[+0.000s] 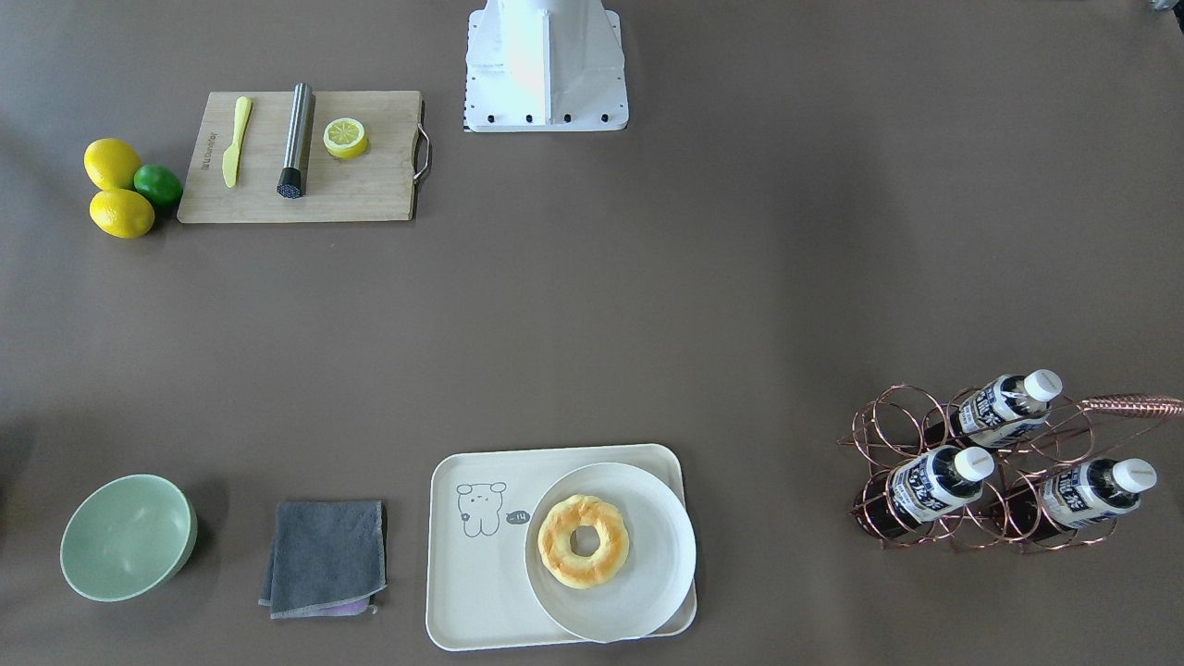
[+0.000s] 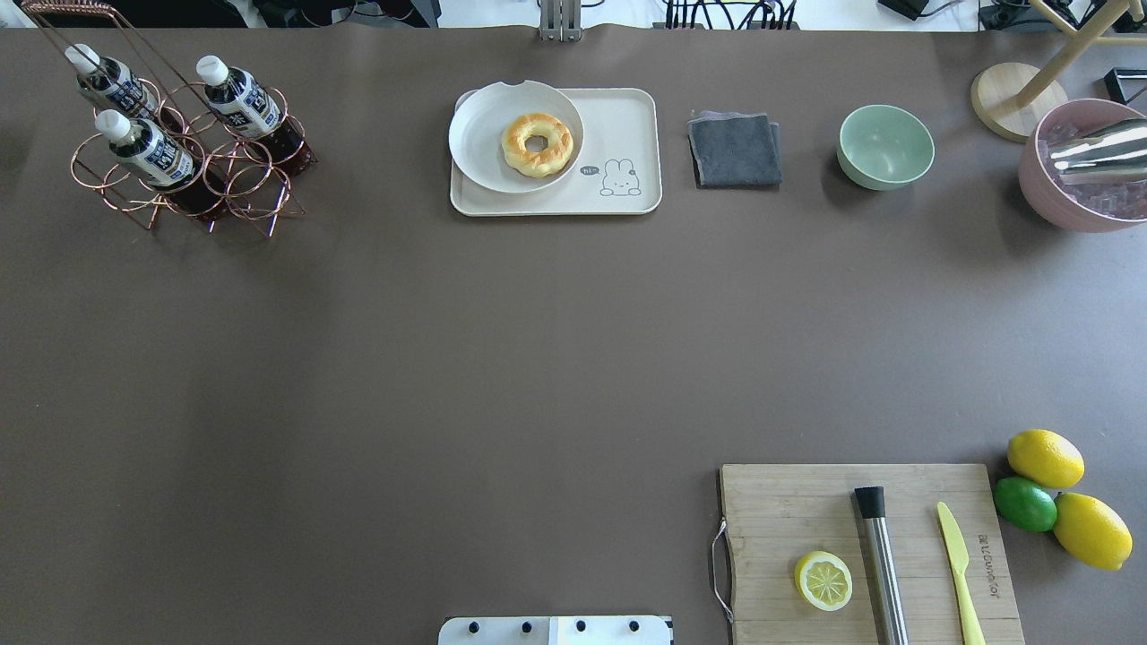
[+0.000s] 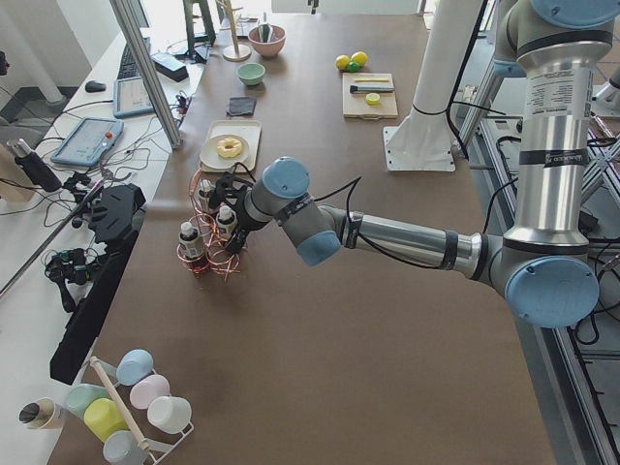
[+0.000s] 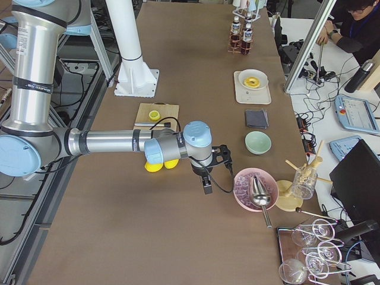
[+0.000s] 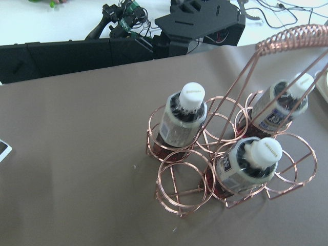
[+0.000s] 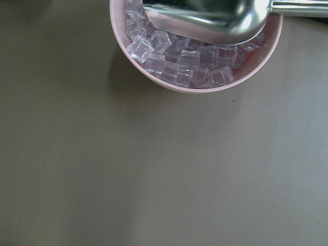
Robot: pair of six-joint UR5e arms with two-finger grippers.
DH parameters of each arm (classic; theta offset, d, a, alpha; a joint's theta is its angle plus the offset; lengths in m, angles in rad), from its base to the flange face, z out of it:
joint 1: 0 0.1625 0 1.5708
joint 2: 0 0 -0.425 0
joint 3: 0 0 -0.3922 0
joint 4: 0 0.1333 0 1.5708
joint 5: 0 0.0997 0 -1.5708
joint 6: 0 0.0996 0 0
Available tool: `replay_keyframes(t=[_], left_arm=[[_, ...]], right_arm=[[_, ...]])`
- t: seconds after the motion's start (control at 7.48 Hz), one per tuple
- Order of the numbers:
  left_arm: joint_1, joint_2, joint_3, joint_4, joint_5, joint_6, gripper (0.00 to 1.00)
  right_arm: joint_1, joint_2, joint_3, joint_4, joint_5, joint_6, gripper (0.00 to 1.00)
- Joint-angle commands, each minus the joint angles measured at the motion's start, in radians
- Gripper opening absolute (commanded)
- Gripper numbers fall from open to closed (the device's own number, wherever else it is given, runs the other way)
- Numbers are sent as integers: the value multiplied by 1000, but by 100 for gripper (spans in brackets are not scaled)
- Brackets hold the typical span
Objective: Place tea on tray
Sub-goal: 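Reach the left gripper into the copper rack and grasp a tea bottle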
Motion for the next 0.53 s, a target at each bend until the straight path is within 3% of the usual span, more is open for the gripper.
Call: replay_keyframes(t=[0.0,0.27,0.4], left_arm=[[238,-4,-63,-67,375,-168,98],[318,-40,-49,-65,544,-205,97],[352,-68,-17,-70,570,-205,97]], right_arm=[[0,-5,-1,1,4,0,100],[0,-8,-1,1,16,0,100],[0,-8,-2,1,22,0,100]])
